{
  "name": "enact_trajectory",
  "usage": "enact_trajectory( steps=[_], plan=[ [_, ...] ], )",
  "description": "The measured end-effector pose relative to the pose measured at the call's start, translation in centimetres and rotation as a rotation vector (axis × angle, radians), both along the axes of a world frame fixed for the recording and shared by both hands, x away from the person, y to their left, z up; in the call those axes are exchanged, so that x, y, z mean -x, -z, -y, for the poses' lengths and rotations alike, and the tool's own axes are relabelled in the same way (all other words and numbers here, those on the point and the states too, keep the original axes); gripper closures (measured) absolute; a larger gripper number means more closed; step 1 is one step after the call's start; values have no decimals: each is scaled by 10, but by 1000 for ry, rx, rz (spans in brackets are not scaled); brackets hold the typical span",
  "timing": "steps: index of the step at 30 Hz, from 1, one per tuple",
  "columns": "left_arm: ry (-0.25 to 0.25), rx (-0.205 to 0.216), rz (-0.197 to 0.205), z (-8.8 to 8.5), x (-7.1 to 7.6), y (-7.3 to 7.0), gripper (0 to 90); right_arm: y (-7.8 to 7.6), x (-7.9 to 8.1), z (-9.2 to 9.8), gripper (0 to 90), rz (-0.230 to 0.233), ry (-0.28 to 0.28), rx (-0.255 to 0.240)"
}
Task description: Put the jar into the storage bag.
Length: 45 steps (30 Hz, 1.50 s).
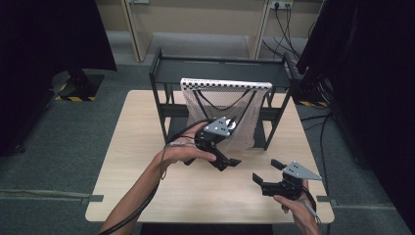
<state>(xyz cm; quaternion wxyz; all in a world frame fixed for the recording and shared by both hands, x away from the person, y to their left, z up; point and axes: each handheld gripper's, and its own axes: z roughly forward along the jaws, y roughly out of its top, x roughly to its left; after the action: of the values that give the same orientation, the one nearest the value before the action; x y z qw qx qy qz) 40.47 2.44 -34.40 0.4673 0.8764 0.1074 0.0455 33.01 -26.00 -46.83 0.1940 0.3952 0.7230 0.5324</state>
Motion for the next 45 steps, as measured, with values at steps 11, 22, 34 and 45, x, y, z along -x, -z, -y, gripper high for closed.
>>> enact_trajectory(
  steps=[11,22,34,45],
  plan=[
    [-1,0,-3,0,0,-1,55,11,8,6,50,-25,14,-3],
    [0,2,-4,0,0,-1,56,14,15,11,50,-31,22,-6],
    [-1,5,-4,0,1,-1,56,18,22,13,50,-33,30,-18],
    [0,4,-5,0,1,-1,56,23,29,16,50,-39,43,-24]
  ],
)
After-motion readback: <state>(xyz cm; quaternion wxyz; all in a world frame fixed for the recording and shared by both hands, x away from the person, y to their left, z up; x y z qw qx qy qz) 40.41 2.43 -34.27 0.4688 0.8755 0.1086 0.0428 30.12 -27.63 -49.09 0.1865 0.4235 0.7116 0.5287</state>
